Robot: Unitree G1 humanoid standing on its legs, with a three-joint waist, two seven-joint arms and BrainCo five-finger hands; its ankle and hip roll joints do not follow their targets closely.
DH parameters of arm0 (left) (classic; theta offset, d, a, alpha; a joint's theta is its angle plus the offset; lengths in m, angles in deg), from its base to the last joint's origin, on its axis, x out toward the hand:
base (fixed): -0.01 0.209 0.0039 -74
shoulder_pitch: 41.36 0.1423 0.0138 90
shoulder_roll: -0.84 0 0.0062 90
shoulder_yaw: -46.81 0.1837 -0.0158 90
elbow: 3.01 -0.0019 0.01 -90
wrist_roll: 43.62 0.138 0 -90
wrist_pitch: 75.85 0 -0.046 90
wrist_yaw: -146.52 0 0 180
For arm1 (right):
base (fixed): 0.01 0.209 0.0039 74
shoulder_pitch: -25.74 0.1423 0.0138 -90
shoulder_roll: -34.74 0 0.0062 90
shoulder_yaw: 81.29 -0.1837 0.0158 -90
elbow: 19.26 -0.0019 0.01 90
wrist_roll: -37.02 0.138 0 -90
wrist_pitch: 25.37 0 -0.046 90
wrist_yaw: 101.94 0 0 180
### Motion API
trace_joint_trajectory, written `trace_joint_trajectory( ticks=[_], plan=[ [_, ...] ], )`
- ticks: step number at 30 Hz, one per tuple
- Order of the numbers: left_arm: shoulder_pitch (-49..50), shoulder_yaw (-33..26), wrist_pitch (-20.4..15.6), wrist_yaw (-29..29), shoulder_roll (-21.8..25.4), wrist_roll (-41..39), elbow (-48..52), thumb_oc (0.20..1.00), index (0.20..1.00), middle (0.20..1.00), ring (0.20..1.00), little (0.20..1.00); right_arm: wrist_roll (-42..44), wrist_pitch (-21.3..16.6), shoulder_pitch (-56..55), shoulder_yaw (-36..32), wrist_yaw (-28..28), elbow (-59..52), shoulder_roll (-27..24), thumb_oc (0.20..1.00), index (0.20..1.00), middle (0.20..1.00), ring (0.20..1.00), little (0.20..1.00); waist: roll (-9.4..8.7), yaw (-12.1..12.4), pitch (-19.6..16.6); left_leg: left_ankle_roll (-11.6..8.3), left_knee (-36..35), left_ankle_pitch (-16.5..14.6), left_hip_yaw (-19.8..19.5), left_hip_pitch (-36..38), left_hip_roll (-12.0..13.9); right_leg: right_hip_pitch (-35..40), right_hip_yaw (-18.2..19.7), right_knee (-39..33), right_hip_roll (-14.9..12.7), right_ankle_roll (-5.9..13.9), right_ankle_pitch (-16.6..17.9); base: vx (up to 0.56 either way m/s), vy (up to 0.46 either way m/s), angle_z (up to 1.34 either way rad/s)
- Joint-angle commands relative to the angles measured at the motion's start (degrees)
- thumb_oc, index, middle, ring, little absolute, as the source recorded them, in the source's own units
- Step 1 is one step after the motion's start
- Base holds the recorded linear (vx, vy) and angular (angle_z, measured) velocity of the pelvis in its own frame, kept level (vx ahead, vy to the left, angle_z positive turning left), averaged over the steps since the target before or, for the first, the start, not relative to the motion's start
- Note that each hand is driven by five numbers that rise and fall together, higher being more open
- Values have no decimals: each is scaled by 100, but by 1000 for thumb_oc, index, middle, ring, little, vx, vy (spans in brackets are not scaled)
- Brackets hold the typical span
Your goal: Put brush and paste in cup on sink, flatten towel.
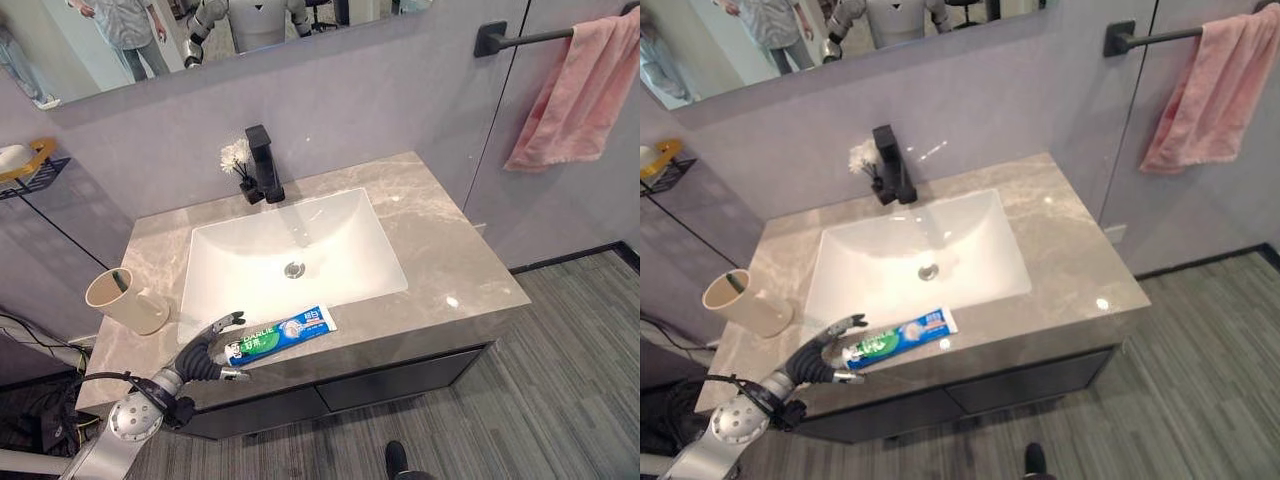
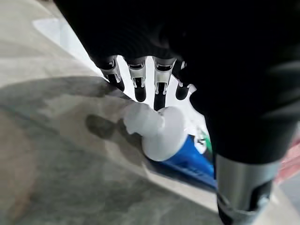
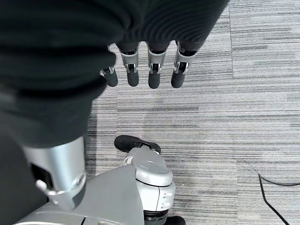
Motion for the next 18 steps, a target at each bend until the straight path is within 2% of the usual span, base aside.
trace_joint_trajectory(
  ticks=[1,7,9,10,11,13,14,15,18],
  plan=[
    [-302,1,-234,-94,462,208,32,1000,1000,1000,1000,1000,-77,-39,269,214,-36,46,40,1000,1000,1000,1000,1000,-247,-117,125,-6,53,143,-162,-175,-71,353,495,39,-408,495,-368,0,0,0],
    [-318,81,-282,-125,553,516,-2,1000,1000,1000,1000,1000,-104,-49,281,244,-16,12,25,1000,1000,1000,1000,1000,-233,-116,140,-2,53,135,-143,-177,-82,329,530,39,-411,497,-369,0,0,0],
    [-346,143,-300,-184,493,585,-109,755,755,755,755,755,-106,-58,265,233,18,13,31,1000,1000,1000,1000,1000,-236,-112,134,-6,53,136,-139,-167,-74,346,512,39,-407,495,-384,0,0,0],
    [-357,157,-305,-196,485,603,-131,686,686,686,686,686,-108,-61,268,236,29,19,36,1000,1000,1000,1000,1000,-240,-113,136,-7,53,135,-140,-163,-69,352,509,39,-410,495,-388,0,0,0],
    [-378,178,-310,-214,483,639,-148,573,573,573,573,573,-105,-64,269,239,35,18,42,1000,1000,1000,1000,1000,-244,-113,137,-8,53,135,-145,-160,-67,355,506,39,-410,494,-390,0,0,0],
    [-428,233,-312,-270,458,739,-200,404,404,404,404,404,-84,-68,250,254,57,34,71,1000,1000,1000,1000,1000,-259,-119,141,-6,53,129,-152,-146,-66,380,499,39,-404,488,-398,0,0,0],
    [-452,256,-326,-292,446,776,-201,269,269,269,269,269,-75,-70,249,253,73,35,78,1000,1000,1000,1000,1000,-263,-120,140,-6,53,129,-155,-143,-65,386,495,39,-402,489,-401,0,0,0],
    [-470,285,-339,-328,433,864,-220,200,200,200,200,200,-64,-73,243,251,85,40,96,1000,1000,1000,1000,1000,-272,-119,141,-6,53,127,-154,-140,-63,394,489,39,-399,489,-406,0,0,0],
    [-558,379,-368,-373,443,1068,-214,200,200,200,200,200,-37,-73,249,245,115,75,126,1000,1000,1000,1000,1000,-293,-121,137,-2,53,126,-159,-129,-65,415,475,39,-403,490,-410,0,0,0]
  ],
)
